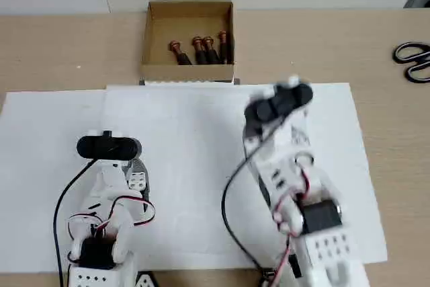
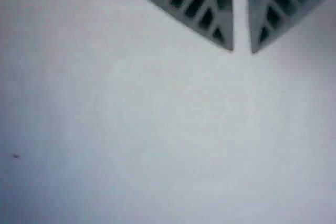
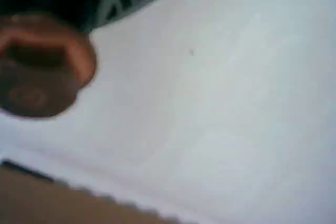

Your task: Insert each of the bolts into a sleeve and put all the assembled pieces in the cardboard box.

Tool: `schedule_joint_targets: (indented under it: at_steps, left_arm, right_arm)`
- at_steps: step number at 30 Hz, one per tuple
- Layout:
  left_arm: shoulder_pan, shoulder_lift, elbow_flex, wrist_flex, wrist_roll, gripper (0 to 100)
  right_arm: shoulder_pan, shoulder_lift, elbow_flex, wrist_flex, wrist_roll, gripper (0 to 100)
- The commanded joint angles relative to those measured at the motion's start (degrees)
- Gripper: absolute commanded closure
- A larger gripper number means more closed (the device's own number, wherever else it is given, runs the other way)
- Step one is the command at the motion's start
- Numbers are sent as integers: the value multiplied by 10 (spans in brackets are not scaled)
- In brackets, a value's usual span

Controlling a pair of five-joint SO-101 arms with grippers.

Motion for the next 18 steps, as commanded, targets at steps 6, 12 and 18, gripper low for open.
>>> schedule_joint_targets:
  at_steps: [6,12,18]
  left_arm:
    - [-2,-4,-4,-11,-4,994]
    - [-2,-4,-4,-11,-3,994]
    - [-4,-4,-4,-11,-2,994]
  right_arm:
    - [6,433,-404,-56,-17,996]
    - [6,695,-689,-51,-14,996]
    - [6,922,-935,-51,-13,996]
